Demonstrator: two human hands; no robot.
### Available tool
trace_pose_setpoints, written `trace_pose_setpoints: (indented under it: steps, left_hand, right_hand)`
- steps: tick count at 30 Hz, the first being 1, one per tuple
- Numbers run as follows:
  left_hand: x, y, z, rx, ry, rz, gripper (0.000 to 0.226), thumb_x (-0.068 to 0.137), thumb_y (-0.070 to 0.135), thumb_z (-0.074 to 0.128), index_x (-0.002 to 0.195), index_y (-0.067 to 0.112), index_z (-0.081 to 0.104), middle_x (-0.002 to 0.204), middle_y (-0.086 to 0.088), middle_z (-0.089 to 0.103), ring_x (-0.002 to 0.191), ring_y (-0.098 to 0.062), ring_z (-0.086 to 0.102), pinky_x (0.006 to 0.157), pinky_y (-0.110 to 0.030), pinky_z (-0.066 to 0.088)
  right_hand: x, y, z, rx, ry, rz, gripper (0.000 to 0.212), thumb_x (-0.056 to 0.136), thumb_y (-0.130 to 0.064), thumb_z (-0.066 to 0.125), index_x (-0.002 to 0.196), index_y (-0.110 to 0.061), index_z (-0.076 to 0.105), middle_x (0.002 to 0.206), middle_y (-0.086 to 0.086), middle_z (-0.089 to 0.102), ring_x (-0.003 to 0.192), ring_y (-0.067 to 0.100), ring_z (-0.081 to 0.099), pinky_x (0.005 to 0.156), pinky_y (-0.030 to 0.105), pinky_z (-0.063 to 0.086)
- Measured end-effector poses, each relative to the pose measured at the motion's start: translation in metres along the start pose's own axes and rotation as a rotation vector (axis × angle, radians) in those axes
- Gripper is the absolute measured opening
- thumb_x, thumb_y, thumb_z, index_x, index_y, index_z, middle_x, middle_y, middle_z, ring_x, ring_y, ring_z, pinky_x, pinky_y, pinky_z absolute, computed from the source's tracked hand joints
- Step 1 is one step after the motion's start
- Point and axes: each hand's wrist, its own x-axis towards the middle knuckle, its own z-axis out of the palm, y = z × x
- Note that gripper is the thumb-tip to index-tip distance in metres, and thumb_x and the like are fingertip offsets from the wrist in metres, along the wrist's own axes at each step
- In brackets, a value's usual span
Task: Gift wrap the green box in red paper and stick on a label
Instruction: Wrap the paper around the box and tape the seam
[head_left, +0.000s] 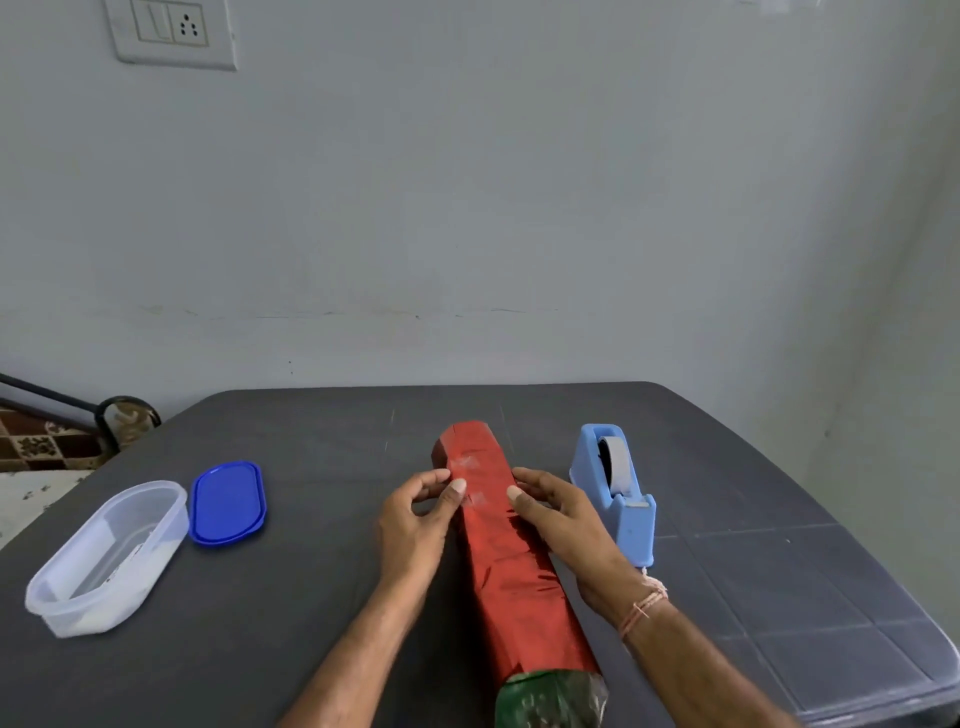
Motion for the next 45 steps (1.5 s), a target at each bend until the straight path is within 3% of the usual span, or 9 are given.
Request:
trace_pose_setpoints:
  steps: [4, 9, 14, 18, 21, 25, 35, 42, 45]
  left_hand:
    - [-0.015, 0.006, -0.01, -0.082, -0.193, -0.104, 0.039, 0.092, 0.033, 0.075, 0.129, 0.027, 0.067, 0.123, 0.007, 0.072, 0.111, -0.006, 0.069, 0.096, -0.038, 0.059]
    - [-0.029, 0.002, -0.023, -0.188, -0.354, -0.166, 0.07, 0.076, 0.038, 0.084, 0.14, 0.023, 0.059, 0.133, 0.01, 0.067, 0.125, -0.007, 0.062, 0.108, -0.037, 0.051]
    - [-0.016, 0.018, -0.013, -0.159, -0.268, -0.156, 0.037, 0.086, 0.015, 0.08, 0.12, 0.012, 0.064, 0.116, -0.003, 0.075, 0.1, -0.008, 0.071, 0.079, -0.017, 0.056]
    - [-0.016, 0.019, -0.013, -0.03, -0.169, -0.074, 0.018, 0.083, 0.026, 0.085, 0.094, 0.015, 0.075, 0.085, -0.002, 0.074, 0.078, -0.016, 0.069, 0.061, -0.029, 0.055]
    - [-0.027, 0.012, -0.017, -0.03, -0.14, -0.059, 0.006, 0.09, 0.025, 0.079, 0.095, 0.026, 0.079, 0.09, -0.001, 0.076, 0.084, -0.018, 0.073, 0.071, -0.041, 0.061]
    - [-0.038, 0.012, -0.024, -0.038, -0.203, -0.112, 0.022, 0.095, 0.017, 0.072, 0.113, 0.029, 0.077, 0.106, 0.002, 0.079, 0.1, -0.016, 0.075, 0.087, -0.052, 0.062]
    - [-0.048, 0.022, -0.029, -0.068, -0.243, -0.134, 0.026, 0.087, 0.022, 0.081, 0.109, 0.034, 0.078, 0.112, 0.006, 0.076, 0.103, -0.017, 0.074, 0.089, -0.057, 0.06]
    - [-0.056, 0.028, -0.033, -0.073, -0.298, -0.14, 0.036, 0.081, 0.026, 0.085, 0.114, 0.04, 0.076, 0.121, 0.016, 0.072, 0.103, -0.014, 0.074, 0.091, -0.056, 0.06]
    - [-0.058, 0.033, -0.035, -0.054, -0.308, -0.131, 0.038, 0.083, 0.026, 0.084, 0.117, 0.039, 0.075, 0.123, 0.019, 0.068, 0.103, -0.005, 0.07, 0.085, -0.043, 0.062]
  right_hand:
    - [-0.022, -0.01, -0.008, 0.064, -0.035, 0.078, 0.024, 0.101, -0.023, 0.064, 0.125, -0.026, 0.069, 0.112, -0.004, 0.077, 0.091, 0.001, 0.074, 0.066, 0.015, 0.055]
    - [-0.04, -0.005, -0.013, 0.059, -0.082, 0.174, 0.02, 0.102, -0.034, 0.061, 0.118, -0.033, 0.073, 0.106, -0.007, 0.079, 0.092, 0.002, 0.074, 0.07, 0.024, 0.057]
    - [-0.027, -0.011, -0.004, 0.063, -0.028, 0.174, 0.021, 0.103, -0.031, 0.061, 0.12, -0.026, 0.072, 0.11, 0.002, 0.077, 0.092, 0.007, 0.074, 0.069, 0.027, 0.06]
    - [-0.022, -0.009, -0.004, 0.12, 0.03, 0.19, 0.025, 0.097, -0.03, 0.07, 0.12, -0.018, 0.07, 0.112, 0.006, 0.075, 0.095, 0.013, 0.074, 0.063, 0.027, 0.06]
    - [-0.023, -0.005, -0.004, 0.135, 0.095, 0.201, 0.033, 0.09, -0.033, 0.078, 0.114, -0.012, 0.067, 0.106, 0.006, 0.076, 0.083, 0.012, 0.074, 0.064, 0.032, 0.062]
    - [-0.021, -0.001, -0.003, 0.122, 0.145, 0.228, 0.042, 0.085, -0.036, 0.082, 0.112, -0.009, 0.066, 0.099, 0.005, 0.076, 0.077, 0.013, 0.073, 0.074, 0.042, 0.063]
    - [-0.016, 0.008, -0.001, 0.117, 0.18, 0.228, 0.052, 0.079, -0.042, 0.087, 0.111, -0.006, 0.066, 0.1, 0.006, 0.079, 0.093, 0.025, 0.077, 0.084, 0.054, 0.063]
    - [-0.016, 0.01, -0.001, 0.138, 0.165, 0.238, 0.055, 0.08, -0.046, 0.085, 0.112, -0.005, 0.066, 0.101, 0.007, 0.079, 0.087, 0.021, 0.077, 0.079, 0.045, 0.065]
    - [-0.021, 0.008, -0.003, 0.138, 0.144, 0.22, 0.051, 0.085, -0.046, 0.08, 0.112, -0.005, 0.066, 0.101, 0.007, 0.077, 0.085, 0.019, 0.076, 0.071, 0.035, 0.063]
